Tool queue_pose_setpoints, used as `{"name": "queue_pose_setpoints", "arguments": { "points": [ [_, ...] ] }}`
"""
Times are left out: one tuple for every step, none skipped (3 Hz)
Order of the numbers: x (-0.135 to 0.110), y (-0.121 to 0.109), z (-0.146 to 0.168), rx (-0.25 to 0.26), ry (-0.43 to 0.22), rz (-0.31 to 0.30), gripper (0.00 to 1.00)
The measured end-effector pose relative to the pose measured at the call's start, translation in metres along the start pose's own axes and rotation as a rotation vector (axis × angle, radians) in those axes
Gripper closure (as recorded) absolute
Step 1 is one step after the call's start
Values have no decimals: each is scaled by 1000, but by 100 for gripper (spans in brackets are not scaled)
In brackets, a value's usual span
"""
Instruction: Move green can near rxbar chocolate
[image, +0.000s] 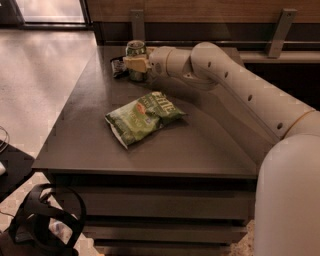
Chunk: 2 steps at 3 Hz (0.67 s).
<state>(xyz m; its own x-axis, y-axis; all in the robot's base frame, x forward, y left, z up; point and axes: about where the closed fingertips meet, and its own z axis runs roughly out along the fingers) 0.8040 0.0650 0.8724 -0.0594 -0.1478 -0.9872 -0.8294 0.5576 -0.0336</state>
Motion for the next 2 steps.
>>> {"name": "queue_pose_setpoints", "arguments": {
  "points": [
    [0, 0, 0, 0, 0, 0, 37],
    [0, 0, 0, 0, 0, 0, 12]
  ]
}}
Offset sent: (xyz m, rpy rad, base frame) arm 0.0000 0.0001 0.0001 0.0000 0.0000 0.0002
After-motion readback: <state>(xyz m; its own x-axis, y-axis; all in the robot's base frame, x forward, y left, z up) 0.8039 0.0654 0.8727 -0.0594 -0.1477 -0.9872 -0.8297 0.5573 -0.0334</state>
